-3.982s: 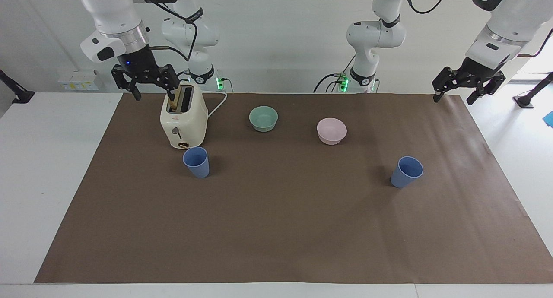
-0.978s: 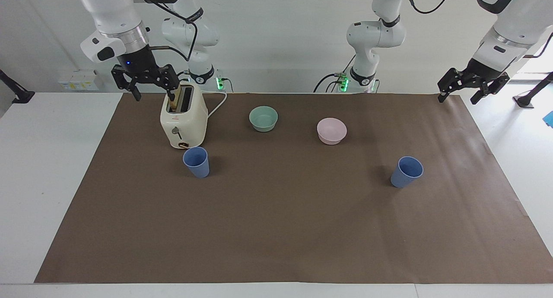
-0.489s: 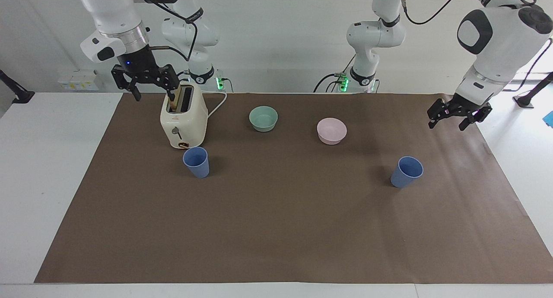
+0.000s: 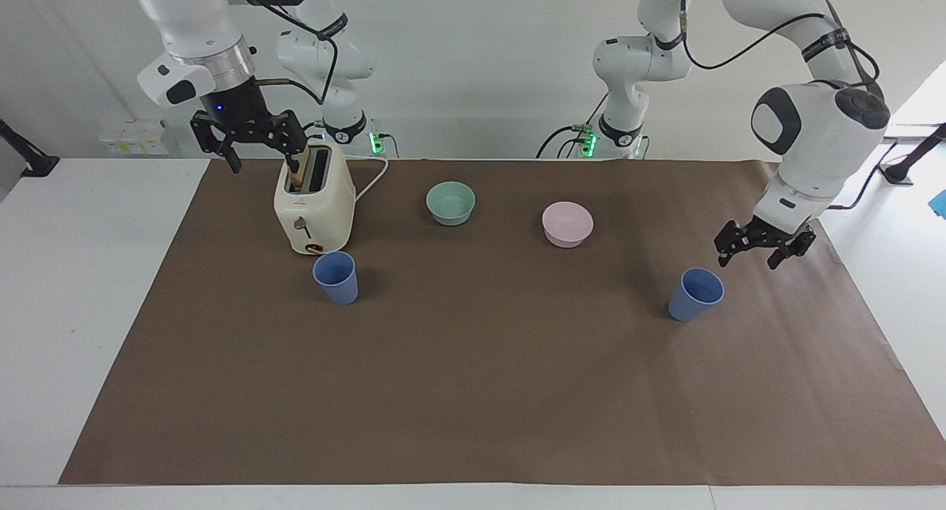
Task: Stack blue cups with both arms
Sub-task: 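Reach the left gripper to the blue cup nearest it and grasp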
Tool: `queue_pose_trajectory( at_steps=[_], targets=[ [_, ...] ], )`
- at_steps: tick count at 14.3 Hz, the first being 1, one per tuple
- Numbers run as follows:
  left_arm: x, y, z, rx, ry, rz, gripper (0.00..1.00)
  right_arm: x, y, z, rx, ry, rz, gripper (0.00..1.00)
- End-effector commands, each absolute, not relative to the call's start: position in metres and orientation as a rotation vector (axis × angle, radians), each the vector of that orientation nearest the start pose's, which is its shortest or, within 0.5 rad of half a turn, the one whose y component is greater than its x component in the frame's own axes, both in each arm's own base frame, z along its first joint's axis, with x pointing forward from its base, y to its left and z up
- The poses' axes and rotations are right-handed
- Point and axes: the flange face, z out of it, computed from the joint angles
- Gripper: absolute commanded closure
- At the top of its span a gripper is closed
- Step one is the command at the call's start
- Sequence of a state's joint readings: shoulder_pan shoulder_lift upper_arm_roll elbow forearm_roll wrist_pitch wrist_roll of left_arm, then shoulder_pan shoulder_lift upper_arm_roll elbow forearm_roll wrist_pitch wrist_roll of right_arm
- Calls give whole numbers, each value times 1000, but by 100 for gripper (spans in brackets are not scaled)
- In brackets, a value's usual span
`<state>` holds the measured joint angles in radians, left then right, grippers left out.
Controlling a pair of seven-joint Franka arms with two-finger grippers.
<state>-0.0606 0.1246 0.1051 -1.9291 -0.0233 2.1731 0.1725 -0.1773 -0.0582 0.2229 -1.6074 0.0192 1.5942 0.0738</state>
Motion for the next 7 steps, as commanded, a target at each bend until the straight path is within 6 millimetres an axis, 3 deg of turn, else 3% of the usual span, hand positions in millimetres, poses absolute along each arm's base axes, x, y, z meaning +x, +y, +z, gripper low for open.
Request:
queue_pose_trajectory(
  at_steps=[1,3,7],
  targets=[
    [614,12,408,-3110,142,-249,0,538,27,638,-3122,22,-80,0],
    [608,12,397,-3116,113,-216,0,538,26,638,-3122,25,-80,0],
    [597,1,379,-3124,121,-157,10,538,26,638,-3122,25,-80,0]
  ],
)
